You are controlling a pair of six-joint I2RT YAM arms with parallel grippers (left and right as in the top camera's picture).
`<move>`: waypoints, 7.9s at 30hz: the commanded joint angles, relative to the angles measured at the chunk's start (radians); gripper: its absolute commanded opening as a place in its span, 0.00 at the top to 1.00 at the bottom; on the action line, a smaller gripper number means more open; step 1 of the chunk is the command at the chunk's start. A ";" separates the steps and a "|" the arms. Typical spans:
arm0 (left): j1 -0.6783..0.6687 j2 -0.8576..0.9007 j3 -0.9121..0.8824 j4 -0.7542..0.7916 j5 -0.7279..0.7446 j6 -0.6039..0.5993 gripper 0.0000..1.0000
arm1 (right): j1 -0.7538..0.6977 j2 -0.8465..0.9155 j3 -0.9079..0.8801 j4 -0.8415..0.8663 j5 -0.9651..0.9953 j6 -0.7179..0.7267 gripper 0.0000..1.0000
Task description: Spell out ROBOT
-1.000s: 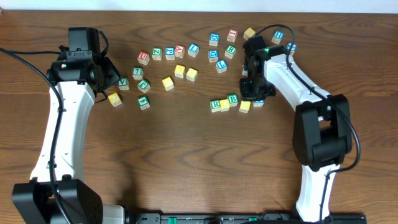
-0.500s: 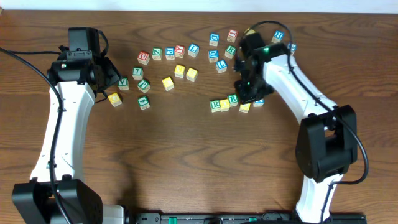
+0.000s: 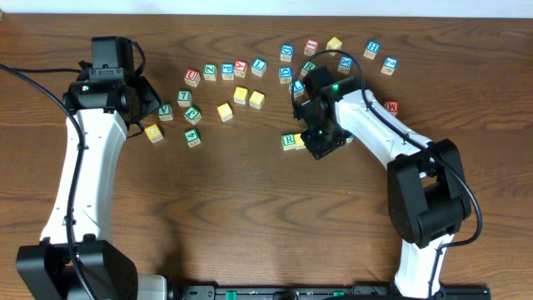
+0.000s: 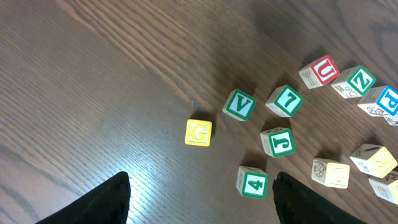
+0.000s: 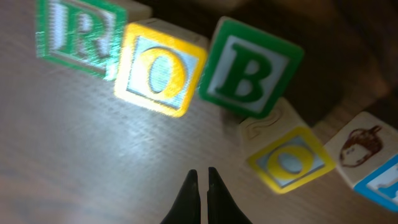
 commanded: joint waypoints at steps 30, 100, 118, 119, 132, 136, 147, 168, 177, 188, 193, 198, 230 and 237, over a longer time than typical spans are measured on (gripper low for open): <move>0.002 0.010 -0.008 0.000 -0.012 0.002 0.27 | -0.053 -0.012 -0.027 0.143 0.102 0.145 0.99; -0.145 0.127 -0.008 0.053 0.056 -0.013 0.28 | -0.009 0.084 0.053 0.223 0.033 0.533 0.99; -0.332 0.153 -0.008 0.083 0.072 -0.023 0.35 | -0.099 -0.077 0.057 0.211 0.049 0.493 0.99; -0.346 0.159 -0.008 0.083 0.072 -0.030 0.35 | -0.114 -0.090 0.057 0.193 0.049 0.493 0.99; -0.482 0.370 -0.008 0.180 0.285 -0.077 0.43 | -0.335 -0.097 0.043 0.019 0.048 0.472 0.99; -0.501 0.383 -0.008 0.196 0.306 -0.077 0.43 | -0.349 -0.097 0.020 0.015 0.049 0.448 0.99; -0.570 0.391 -0.008 0.200 0.301 -0.063 0.69 | -0.351 -0.097 -0.060 0.054 0.052 0.420 0.99; -0.593 0.453 -0.008 0.237 0.300 -0.035 0.92 | -0.351 -0.097 -0.202 0.276 -0.058 0.300 0.99; -0.596 0.453 -0.008 0.242 0.300 -0.035 0.93 | -0.345 -0.097 -0.258 0.367 -0.129 0.282 0.99; -0.596 0.453 -0.008 0.246 0.300 -0.035 0.93 | -0.345 -0.097 -0.258 0.411 -0.098 0.281 0.99; -0.596 0.453 -0.008 0.249 0.300 -0.035 0.92 | -0.337 -0.097 -0.258 0.423 -0.108 0.257 0.99; -0.600 0.453 -0.008 0.252 0.300 -0.035 0.92 | -0.309 -0.097 -0.258 0.422 -0.125 0.221 0.99; -0.600 0.453 -0.008 0.299 0.307 0.052 0.93 | -0.195 -0.097 -0.258 0.389 -0.129 0.336 0.99; -0.600 0.453 -0.008 0.300 0.307 0.052 0.93 | -0.195 -0.097 -0.258 0.361 -0.129 0.423 0.99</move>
